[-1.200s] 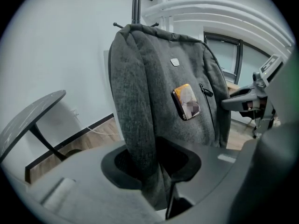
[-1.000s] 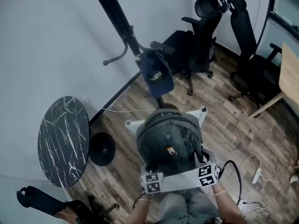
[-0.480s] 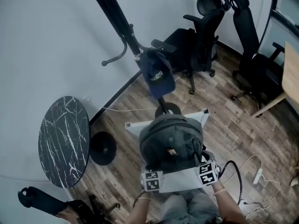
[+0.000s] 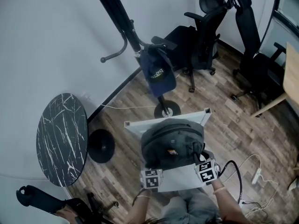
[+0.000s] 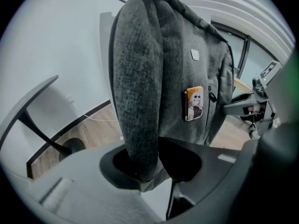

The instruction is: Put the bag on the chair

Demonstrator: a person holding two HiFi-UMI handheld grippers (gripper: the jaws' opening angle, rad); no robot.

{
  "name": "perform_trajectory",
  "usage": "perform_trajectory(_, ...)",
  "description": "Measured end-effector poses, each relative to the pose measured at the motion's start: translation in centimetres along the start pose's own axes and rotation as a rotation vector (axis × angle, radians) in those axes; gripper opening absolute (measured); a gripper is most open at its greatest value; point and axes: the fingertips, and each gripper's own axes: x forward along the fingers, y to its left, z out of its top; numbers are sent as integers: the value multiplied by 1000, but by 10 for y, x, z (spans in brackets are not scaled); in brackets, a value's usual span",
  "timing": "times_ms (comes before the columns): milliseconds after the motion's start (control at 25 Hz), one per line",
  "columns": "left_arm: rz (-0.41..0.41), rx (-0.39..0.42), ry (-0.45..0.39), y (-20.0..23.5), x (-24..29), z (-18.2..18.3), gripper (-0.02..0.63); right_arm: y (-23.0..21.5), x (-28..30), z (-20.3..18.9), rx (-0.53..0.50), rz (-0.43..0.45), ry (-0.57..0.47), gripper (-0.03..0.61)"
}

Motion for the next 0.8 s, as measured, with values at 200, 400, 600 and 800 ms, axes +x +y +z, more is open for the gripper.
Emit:
perform_trajectory(200, 3, -15, 8, 4, 4, -5, 126, 1, 5, -2, 1, 11, 3, 89)
perform_trajectory(400, 2, -46, 33, 10, 9, -6, 141, 2, 12, 3, 18, 32, 3, 115)
perform_trajectory(600, -4, -76, 60, 12, 12, -7, 159, 0, 15, 3, 39, 34, -4, 133)
perform_trajectory(800, -28, -188, 99, 16, 10, -14, 205, 0, 19, 4, 78, 53, 7, 167)
